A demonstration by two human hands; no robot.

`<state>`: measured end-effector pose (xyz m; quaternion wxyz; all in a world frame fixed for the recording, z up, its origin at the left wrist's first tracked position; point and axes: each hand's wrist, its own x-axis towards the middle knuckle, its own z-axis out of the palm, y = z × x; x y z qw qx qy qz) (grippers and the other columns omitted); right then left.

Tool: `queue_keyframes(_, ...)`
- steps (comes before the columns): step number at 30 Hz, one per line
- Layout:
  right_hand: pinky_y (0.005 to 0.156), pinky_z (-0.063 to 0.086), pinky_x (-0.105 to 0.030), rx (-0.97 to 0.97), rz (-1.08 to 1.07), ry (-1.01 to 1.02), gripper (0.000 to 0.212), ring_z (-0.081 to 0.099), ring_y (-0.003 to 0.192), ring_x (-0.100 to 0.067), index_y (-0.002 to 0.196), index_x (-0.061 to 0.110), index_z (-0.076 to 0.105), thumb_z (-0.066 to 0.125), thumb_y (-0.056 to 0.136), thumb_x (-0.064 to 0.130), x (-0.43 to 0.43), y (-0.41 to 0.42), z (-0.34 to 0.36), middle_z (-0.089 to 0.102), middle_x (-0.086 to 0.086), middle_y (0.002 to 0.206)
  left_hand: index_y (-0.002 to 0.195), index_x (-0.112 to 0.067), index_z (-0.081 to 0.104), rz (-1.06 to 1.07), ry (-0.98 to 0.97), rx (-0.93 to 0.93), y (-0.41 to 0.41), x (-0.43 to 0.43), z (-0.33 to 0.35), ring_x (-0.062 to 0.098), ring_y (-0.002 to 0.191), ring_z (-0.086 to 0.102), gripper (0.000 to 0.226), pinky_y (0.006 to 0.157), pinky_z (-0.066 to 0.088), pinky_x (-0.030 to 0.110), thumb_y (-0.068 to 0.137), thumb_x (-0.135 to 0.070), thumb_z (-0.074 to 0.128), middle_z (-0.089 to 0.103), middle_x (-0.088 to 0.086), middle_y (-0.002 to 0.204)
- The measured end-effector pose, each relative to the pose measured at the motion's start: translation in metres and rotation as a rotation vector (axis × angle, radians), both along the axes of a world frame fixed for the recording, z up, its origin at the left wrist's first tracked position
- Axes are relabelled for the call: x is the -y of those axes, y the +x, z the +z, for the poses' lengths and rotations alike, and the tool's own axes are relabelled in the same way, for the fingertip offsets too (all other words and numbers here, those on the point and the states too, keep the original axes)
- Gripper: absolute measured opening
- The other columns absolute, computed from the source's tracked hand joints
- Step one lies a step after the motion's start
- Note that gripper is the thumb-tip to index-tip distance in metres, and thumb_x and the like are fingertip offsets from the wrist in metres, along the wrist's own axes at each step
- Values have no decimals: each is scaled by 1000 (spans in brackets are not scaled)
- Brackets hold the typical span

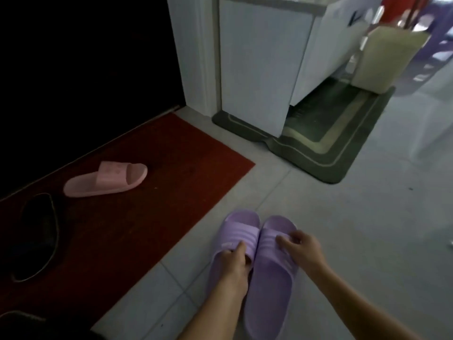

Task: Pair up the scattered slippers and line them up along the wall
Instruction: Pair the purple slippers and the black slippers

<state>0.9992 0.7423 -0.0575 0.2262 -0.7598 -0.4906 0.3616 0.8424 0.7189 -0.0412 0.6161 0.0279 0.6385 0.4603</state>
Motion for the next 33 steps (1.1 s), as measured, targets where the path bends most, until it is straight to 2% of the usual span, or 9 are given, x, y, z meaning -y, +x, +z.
queue_keyframes(4,61,41,-30,126,-103,110,28,59,70,-25,78,17,68,69,76,44,-33,39,7,63,-11,84,98,4,61,-65,115,197,40,-36,10,24,68,68,26,54,57,27,99,-15,43,68,18,85)
queue_keyframes(8,87,47,-34,237,-77,47,35,60,94,-32,113,25,64,58,85,46,-43,57,3,51,-12,116,124,8,47,-302,108,70,66,-37,15,25,106,56,42,98,43,42,99,-25,39,52,32,125)
queue_keyframes(11,94,44,-38,239,-55,53,34,54,107,-36,117,25,62,52,90,43,-35,49,-1,51,-15,120,124,6,51,-410,112,33,63,-33,5,22,112,53,40,103,38,39,100,-23,36,51,26,133)
queue_keyframes(15,94,44,-41,383,-29,154,34,56,107,-36,117,23,62,57,87,39,-33,32,18,52,-13,123,94,-14,57,-416,108,108,45,-27,5,7,91,56,23,79,42,23,100,-17,35,61,-4,101)
queue_keyframes(18,87,45,-40,315,92,344,27,60,97,-36,110,17,66,63,86,28,-31,-16,35,56,-13,118,114,-13,55,-381,113,98,13,-23,19,15,99,55,25,81,42,28,101,-18,34,59,2,110)
queue_keyframes(21,78,50,-39,106,306,434,22,60,81,-26,108,17,66,62,87,22,-24,-100,39,55,-7,114,92,-18,57,-340,158,65,-41,-16,31,16,83,60,25,69,46,28,101,-20,34,66,2,93)
queue_keyframes(26,71,35,-15,-154,639,345,20,56,78,-13,107,19,65,58,89,23,13,-258,29,53,-2,113,89,-19,59,-182,105,-298,-189,48,47,12,71,64,26,65,50,27,100,-19,35,69,-2,81)
queue_keyframes(29,76,40,-20,-156,896,253,24,56,84,-15,111,19,63,60,88,27,52,-334,24,53,-3,117,105,-13,58,-69,-45,-528,-278,118,50,15,77,63,24,74,48,31,101,-16,35,67,7,96)
queue_keyframes(33,83,49,-27,-48,1241,196,26,59,90,-15,112,23,58,57,89,35,102,-401,25,45,3,123,113,-6,57,109,-180,-685,-364,199,58,11,72,58,24,64,44,24,99,-11,37,63,8,97)
